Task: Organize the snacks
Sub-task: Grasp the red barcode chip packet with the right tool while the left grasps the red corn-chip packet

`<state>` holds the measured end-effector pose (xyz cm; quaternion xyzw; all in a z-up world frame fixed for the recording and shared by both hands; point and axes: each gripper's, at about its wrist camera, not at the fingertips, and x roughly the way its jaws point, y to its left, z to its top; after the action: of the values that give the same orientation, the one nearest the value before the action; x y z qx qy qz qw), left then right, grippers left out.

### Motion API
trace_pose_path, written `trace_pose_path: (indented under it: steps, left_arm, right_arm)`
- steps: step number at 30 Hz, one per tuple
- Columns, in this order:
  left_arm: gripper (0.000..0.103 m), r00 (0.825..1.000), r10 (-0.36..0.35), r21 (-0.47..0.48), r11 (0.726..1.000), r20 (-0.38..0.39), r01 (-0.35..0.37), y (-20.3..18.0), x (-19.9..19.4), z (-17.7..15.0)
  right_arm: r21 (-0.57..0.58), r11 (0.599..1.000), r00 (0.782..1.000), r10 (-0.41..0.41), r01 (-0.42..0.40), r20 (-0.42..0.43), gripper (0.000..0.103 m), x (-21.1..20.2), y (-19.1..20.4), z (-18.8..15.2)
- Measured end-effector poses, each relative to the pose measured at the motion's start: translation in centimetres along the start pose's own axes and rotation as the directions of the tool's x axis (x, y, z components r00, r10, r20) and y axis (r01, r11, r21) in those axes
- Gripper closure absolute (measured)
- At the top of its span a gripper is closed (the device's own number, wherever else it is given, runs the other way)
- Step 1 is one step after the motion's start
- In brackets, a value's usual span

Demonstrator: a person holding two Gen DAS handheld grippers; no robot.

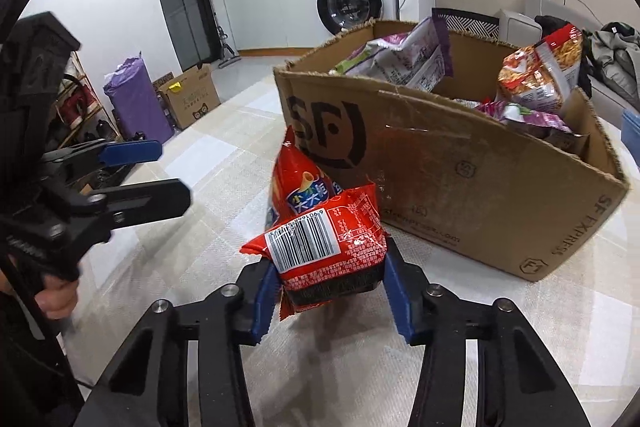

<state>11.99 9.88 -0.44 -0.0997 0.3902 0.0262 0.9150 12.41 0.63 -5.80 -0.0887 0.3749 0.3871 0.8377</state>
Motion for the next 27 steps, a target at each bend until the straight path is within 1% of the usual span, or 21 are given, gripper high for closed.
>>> trace_pose_path:
  steps: [6,9,13,19,22,27]
  left_arm:
    - [0.001,1.000,-0.007,-0.006,1.000,-0.010,0.007,-0.1,0.5,-0.1]
    - [0.001,1.000,-0.015,-0.004,1.000,-0.026,0.015,-0.3,1.0,-0.3]
    - [0.001,0.999,-0.015,-0.007,1.000,-0.040,0.015,-0.7,1.7,-0.4]
    - [0.001,0.996,-0.041,-0.050,0.998,-0.083,0.037,-1.6,3.9,-0.4]
    - [0.001,0.992,-0.060,-0.078,0.996,-0.107,0.052,-2.1,5.2,-0.2]
    - [0.001,0.990,-0.067,-0.094,0.994,-0.121,0.056,-3.0,6.8,0.7]
  right_arm:
    - [0.027,1.000,0.998,-0.007,0.006,0.063,0.055,-3.0,-0.3,-0.9]
    - [0.066,0.998,0.995,-0.007,0.000,0.099,0.055,-3.8,-1.1,-1.1]
    - [0.072,0.997,0.995,-0.015,0.007,0.100,0.055,-4.3,-1.6,-1.5]
    - [0.089,0.995,0.994,-0.042,0.033,0.102,0.055,-6.0,-3.4,-2.9]
    - [0.106,0.994,0.993,-0.050,0.038,0.107,0.055,-6.6,-4.0,-3.7]
    - [0.120,0.992,0.991,-0.057,0.042,0.125,0.055,-8.1,-4.9,-4.1]
